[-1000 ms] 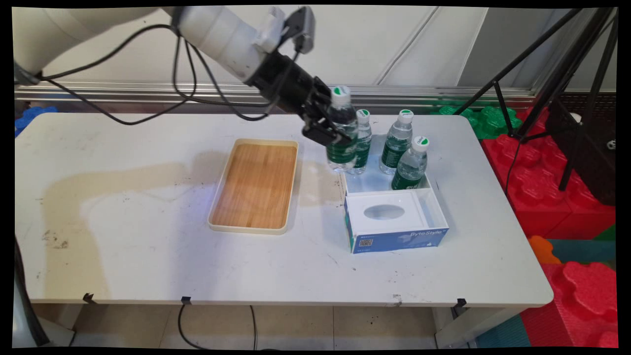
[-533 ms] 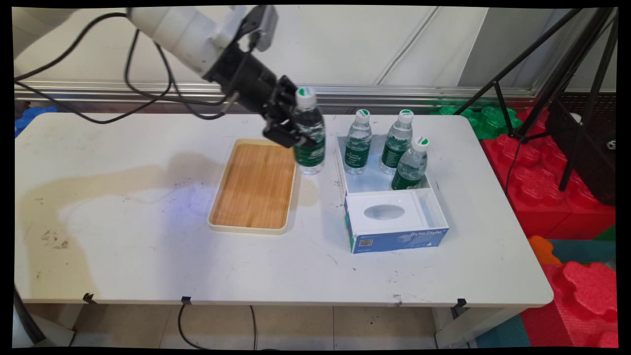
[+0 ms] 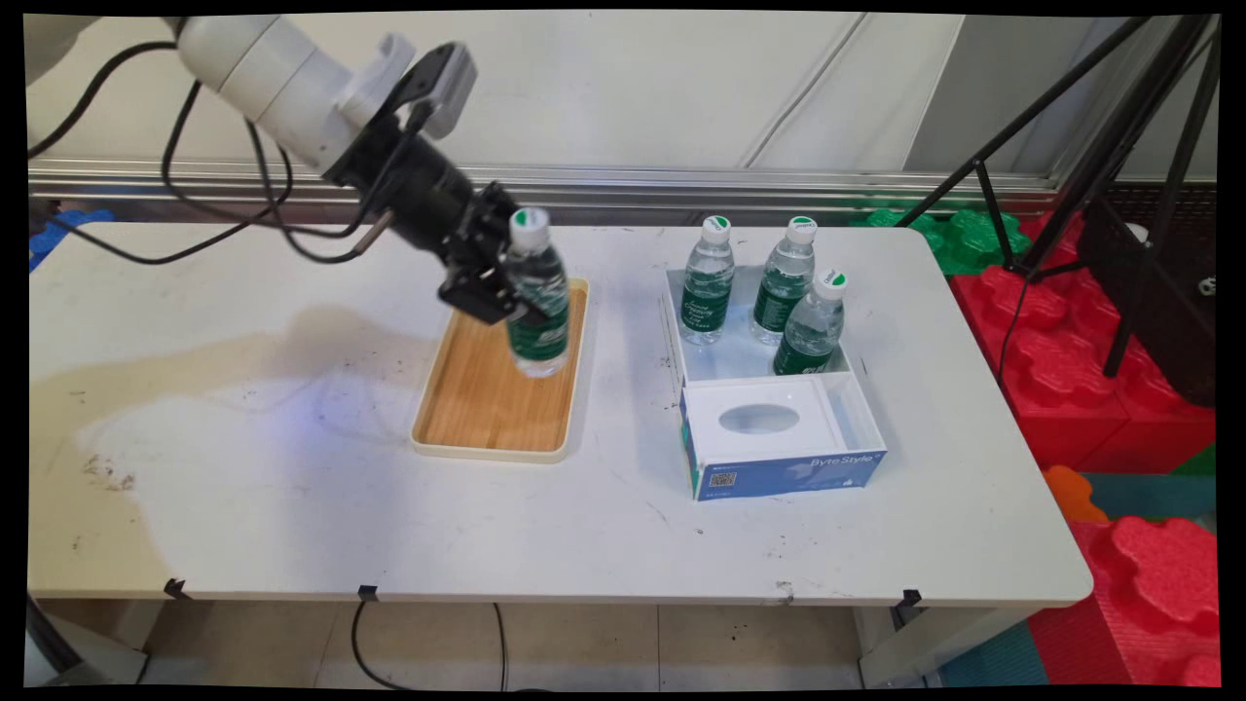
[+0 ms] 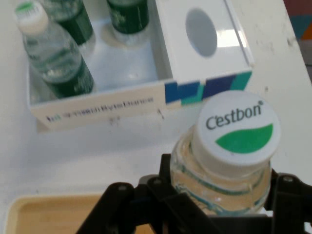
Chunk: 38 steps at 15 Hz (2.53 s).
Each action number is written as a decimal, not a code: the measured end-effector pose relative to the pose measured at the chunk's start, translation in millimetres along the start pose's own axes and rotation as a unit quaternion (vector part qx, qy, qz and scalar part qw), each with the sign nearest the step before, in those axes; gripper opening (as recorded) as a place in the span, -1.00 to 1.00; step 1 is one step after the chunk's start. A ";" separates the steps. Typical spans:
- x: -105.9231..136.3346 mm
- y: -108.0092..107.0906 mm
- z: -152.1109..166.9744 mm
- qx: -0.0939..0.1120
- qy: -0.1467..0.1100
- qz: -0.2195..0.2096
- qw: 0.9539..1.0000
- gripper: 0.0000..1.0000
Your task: Place the picked object on the tray
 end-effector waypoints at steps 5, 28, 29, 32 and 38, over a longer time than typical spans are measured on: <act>-33.0 2.4 5.8 -0.010 -0.022 -0.008 1.000 -1.00; -90.6 9.7 74.3 -0.003 -0.007 -0.031 0.999 -1.00; -92.0 10.0 75.0 -0.002 -0.007 -0.031 0.999 -1.00; -94.7 10.9 76.2 -0.002 -0.006 -0.031 0.999 -1.00; -96.2 11.6 75.8 -0.002 -0.002 -0.032 0.999 1.00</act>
